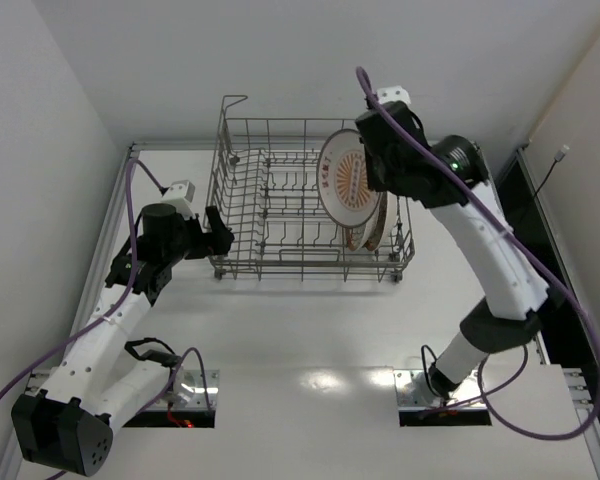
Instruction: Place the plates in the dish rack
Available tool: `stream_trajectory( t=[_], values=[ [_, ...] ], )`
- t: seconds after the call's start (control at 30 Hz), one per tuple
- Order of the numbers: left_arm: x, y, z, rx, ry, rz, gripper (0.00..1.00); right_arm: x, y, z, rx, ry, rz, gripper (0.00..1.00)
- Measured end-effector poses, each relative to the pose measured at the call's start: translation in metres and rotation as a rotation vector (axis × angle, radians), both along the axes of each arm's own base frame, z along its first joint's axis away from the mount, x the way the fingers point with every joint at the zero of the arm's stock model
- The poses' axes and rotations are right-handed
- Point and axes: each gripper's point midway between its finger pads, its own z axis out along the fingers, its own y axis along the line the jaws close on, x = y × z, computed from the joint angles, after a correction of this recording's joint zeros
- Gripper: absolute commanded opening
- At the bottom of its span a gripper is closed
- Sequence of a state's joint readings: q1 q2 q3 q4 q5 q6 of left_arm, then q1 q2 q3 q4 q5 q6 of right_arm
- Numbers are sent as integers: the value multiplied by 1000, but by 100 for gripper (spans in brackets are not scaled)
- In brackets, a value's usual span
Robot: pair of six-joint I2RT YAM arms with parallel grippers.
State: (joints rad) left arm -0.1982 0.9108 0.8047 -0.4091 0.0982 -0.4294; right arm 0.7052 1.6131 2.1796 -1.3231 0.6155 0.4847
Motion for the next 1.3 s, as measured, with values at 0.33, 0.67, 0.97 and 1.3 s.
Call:
stream_trajectory(
  t=[0.33,0.67,0.97,1.3],
  values=[
    [0,0,0,0,0,1,91,44,-7,-42,-166,98,-76,0],
    [-1,1,2,0,-5,3,91,71,-18,-62,-217,124,-148,0],
    [-1,5,1,12,-5,25,91,95,-5,-110,-309,195,-161,0],
    [-2,6,3,13,-13,31,93,98,-4,-105,-404,133,-201,0]
  ],
)
